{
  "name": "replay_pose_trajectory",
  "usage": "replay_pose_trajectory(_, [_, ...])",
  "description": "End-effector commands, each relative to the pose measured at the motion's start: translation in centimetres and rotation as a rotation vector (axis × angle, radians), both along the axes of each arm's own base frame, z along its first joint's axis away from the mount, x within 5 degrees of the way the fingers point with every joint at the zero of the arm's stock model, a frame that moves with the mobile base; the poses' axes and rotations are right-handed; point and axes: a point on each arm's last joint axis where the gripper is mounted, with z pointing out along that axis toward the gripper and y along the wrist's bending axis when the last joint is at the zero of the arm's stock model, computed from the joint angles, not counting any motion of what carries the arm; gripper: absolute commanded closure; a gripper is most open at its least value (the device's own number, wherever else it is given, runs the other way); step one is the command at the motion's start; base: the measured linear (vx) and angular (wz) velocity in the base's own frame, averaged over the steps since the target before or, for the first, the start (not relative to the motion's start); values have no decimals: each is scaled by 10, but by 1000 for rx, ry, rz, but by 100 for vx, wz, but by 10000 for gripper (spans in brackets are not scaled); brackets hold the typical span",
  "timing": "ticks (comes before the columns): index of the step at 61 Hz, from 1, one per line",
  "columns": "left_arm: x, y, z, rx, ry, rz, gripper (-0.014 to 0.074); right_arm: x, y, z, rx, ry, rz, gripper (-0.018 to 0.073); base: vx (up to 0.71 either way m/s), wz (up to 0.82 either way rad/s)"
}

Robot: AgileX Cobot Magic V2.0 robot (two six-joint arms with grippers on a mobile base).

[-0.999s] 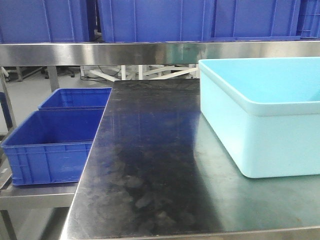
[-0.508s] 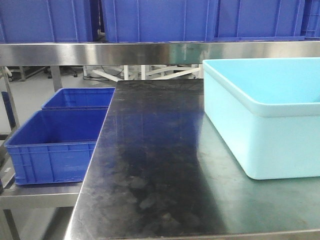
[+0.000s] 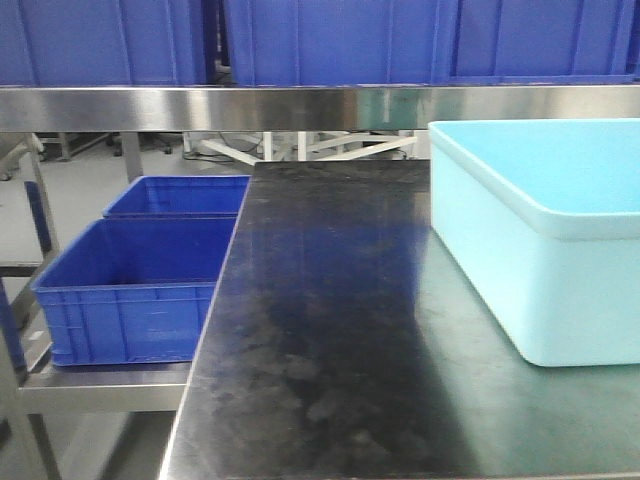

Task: Pick red cube and place on left shelf
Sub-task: 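Raise the held red cube out of the tub with the right gripper, then turn the base away from the table while holding the red cube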

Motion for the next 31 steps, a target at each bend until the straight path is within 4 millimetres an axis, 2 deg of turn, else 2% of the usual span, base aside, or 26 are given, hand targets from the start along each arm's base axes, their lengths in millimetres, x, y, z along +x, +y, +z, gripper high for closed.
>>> replay_pose_trajectory(1, [1, 0, 0, -9, -53, 3, 491, 3, 1, 16, 19, -110, 4, 503, 3, 20])
replay_pose_trajectory(15, [1, 0, 0, -9, -53, 3, 491, 3, 1, 16, 19, -110, 4, 503, -2, 13])
replay_pose_trajectory(19, [1, 0, 0, -9, -53, 3, 491, 3, 1, 16, 19, -110, 4, 503, -5, -21])
replay_pose_trajectory(31, [1, 0, 0, -9, -53, 3, 491, 3, 1, 16, 19, -110, 4, 503, -5, 29])
